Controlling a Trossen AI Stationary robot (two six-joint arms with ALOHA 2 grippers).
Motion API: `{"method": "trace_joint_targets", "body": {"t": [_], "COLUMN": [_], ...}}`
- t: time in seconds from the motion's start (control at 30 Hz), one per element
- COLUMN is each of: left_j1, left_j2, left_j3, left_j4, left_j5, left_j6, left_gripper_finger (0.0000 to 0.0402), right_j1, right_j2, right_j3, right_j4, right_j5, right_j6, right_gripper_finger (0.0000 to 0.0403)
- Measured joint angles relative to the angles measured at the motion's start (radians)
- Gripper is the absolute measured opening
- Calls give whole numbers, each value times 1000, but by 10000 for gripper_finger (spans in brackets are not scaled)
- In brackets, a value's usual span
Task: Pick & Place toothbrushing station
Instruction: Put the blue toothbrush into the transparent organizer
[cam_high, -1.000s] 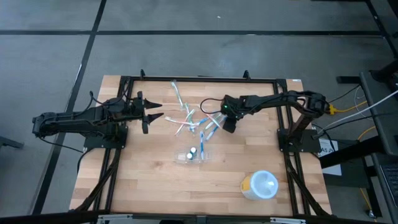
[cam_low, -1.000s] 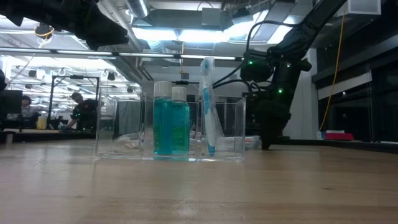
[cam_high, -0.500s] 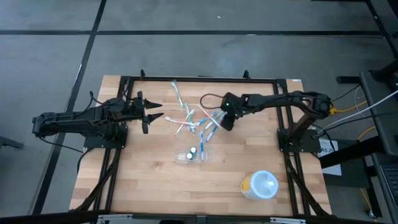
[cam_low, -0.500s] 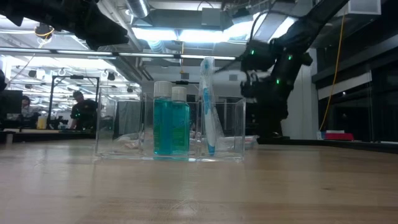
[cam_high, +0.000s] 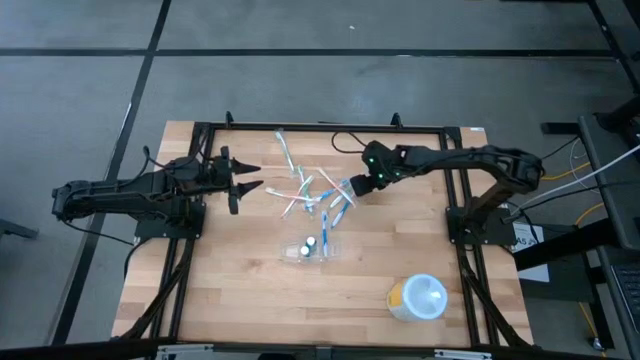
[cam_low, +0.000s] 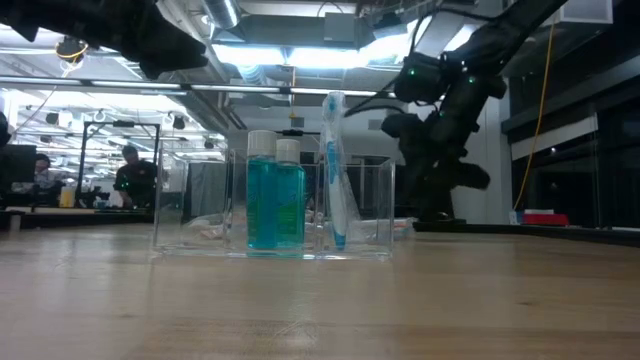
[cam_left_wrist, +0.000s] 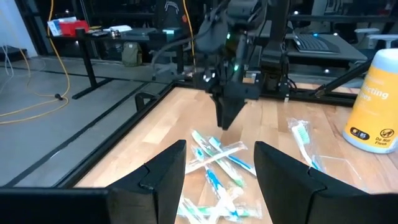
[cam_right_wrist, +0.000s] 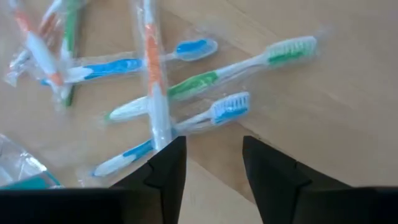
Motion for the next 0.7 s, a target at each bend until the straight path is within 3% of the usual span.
{"method": "trace_joint_targets", "body": {"t": [0.7], "left_j1": [0], "left_j2": [0], "left_j3": [0], "left_j4": [78], "left_j5": [20], "left_j6": [42], "left_gripper_finger": [184], "right_j1": [-69], "right_j2": [166], "right_j3": [3], "right_j4": [102], "right_j5": [-32], "right_j6": [28], "right_gripper_finger": [167]}}
